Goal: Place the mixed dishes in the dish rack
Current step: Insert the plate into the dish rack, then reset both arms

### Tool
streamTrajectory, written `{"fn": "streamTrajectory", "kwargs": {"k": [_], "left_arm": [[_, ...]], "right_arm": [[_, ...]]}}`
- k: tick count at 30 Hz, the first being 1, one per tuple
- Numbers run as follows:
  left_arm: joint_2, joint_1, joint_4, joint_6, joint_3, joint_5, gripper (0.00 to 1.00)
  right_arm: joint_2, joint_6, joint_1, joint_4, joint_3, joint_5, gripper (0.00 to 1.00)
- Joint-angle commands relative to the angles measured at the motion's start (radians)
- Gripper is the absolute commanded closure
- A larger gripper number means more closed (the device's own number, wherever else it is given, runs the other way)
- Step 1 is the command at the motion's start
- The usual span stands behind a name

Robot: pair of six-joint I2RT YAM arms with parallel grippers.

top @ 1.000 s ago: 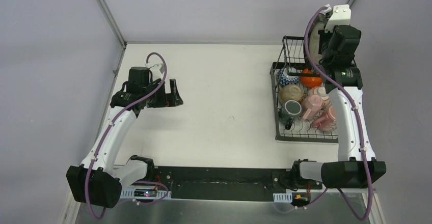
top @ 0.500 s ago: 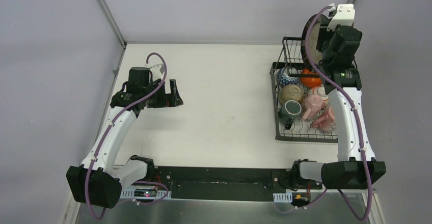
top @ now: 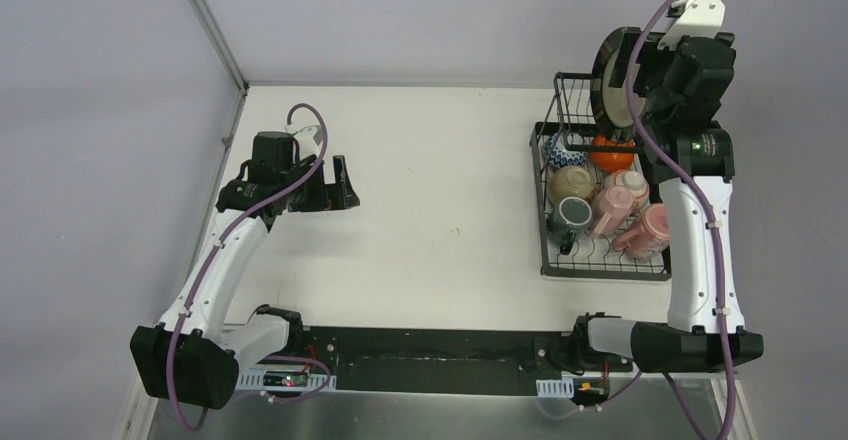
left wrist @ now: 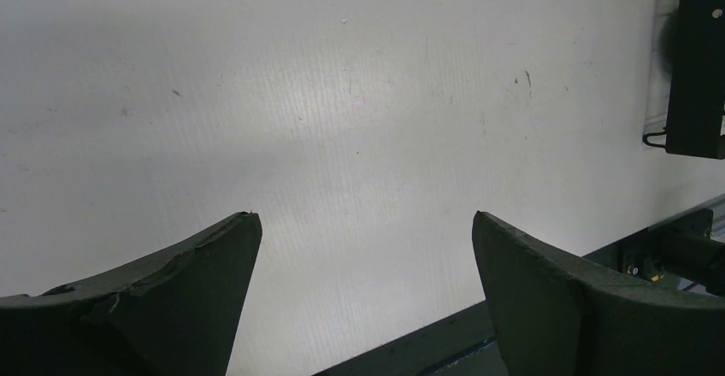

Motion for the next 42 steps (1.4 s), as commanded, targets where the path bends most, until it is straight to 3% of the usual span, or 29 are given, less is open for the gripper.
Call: {"fn": "streamTrajectory", "kwargs": {"k": [1, 13, 28, 35, 42], "left_arm": [[-0.023, -0.011, 0.022, 0.015, 0.003, -0.023, 0.01], [-0.052, -0.012, 0.046, 0.011, 0.001, 0.044, 0.01], [-0.131, -0.025, 0.130, -0.022, -0.014, 0.137, 0.01], [-0.191, -0.036, 0.191, -0.034, -0.039, 0.171, 0.01], [-0.281, -0.036, 0.232, -0.031, -0.068, 0.150, 0.01]], "right_arm": [[-0.022, 0.091, 0.030, -0.116, 0.074, -0.112, 0.00], [-0.052, 0.311, 0.153, -0.135, -0.017, -0.390, 0.00], [-0.067, 0.352, 0.481, -0.029, -0.358, -0.401, 0.00], [-0.128, 0.368, 0.516, 0.013, -0.505, -0.433, 0.00], [-0.276, 0.400, 0.516, 0.245, -0.738, -0.452, 0.00]]}}
